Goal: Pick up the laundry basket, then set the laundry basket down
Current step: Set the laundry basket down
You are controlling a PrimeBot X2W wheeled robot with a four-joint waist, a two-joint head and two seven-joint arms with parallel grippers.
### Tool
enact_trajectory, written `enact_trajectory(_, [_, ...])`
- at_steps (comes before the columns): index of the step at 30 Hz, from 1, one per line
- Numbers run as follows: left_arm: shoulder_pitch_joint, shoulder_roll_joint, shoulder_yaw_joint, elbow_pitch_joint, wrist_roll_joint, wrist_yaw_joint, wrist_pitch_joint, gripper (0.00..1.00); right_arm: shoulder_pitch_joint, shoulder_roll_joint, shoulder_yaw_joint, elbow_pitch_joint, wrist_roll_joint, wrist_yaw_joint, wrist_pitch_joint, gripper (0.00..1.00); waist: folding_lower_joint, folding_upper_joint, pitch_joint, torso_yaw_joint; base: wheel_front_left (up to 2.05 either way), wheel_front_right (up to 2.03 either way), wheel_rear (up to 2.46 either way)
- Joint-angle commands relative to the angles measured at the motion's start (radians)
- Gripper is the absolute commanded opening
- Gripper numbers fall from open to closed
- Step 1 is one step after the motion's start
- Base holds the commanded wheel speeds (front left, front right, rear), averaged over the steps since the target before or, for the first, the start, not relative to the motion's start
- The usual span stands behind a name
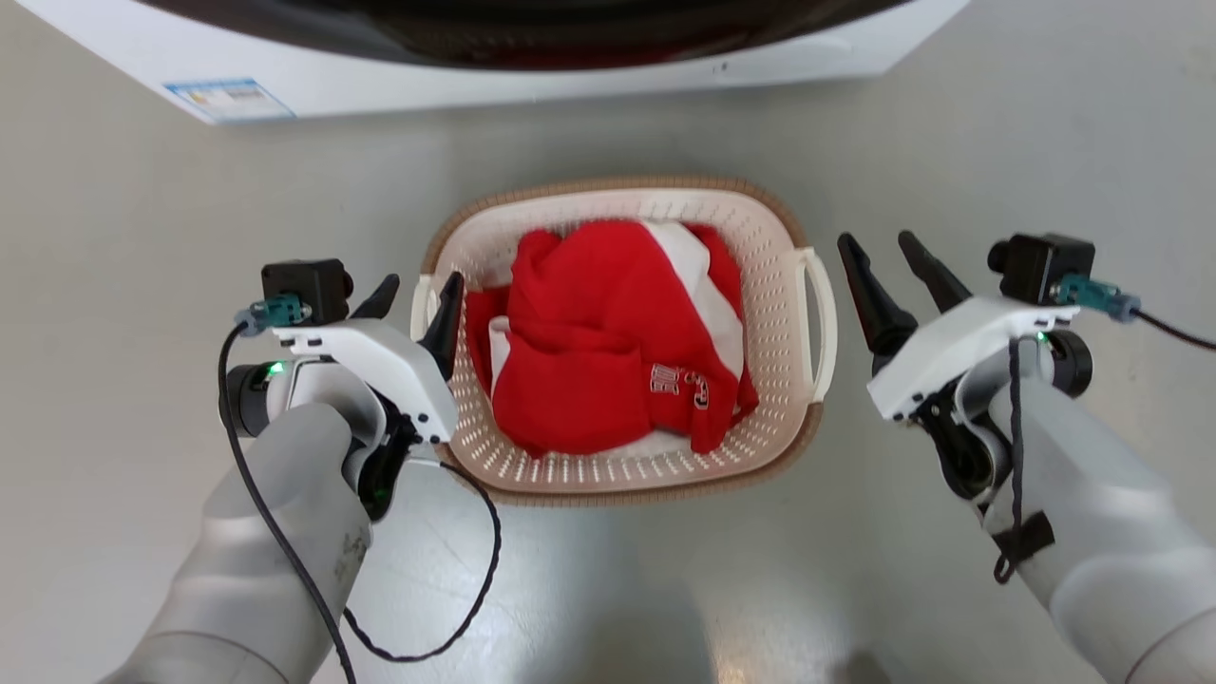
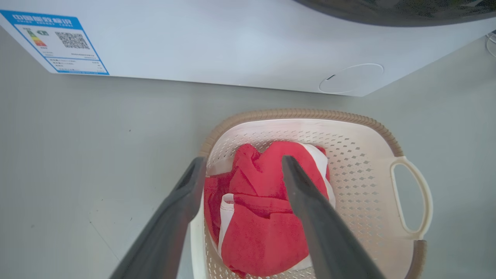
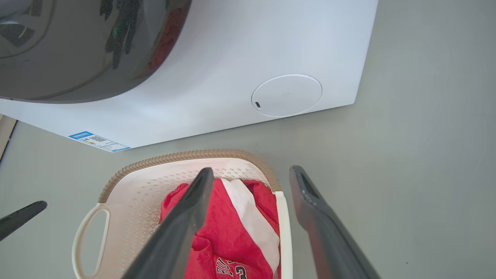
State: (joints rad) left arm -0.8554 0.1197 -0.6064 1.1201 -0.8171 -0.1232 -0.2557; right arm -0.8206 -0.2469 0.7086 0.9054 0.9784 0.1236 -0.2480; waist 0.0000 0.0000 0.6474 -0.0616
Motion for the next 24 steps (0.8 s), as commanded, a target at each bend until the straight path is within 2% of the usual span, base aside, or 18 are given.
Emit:
enact_trajectory(1, [0.029, 0.026, 0.028, -0.021, 0.015, 0.009, -0.006, 1.00, 0.060, -0.004, -0.001, -0.019, -0.019, 0.007, -0.014, 1.00, 0.0000, 0.0000, -0.047, 0.003, 0.00, 0.00, 0.00])
enact_trajectory(16, [0.276, 0.029, 0.247, -0.338, 0.257, 0.038, -0.006, 1.00, 0.290, 0.015, -0.303, -0.218, -0.306, 0.007, -0.014, 1.00, 0.0000, 0.0000, -0.323, 0.005, 0.00, 0.00, 0.00])
enact_trajectory(24, [0.409, 0.011, 0.358, -0.511, 0.363, 0.030, -0.006, 1.00, 0.401, 0.034, -0.388, -0.329, -0.416, 0.007, -0.014, 1.00, 0.0000, 0.0000, -0.432, 0.009, 0.00, 0.00, 0.00])
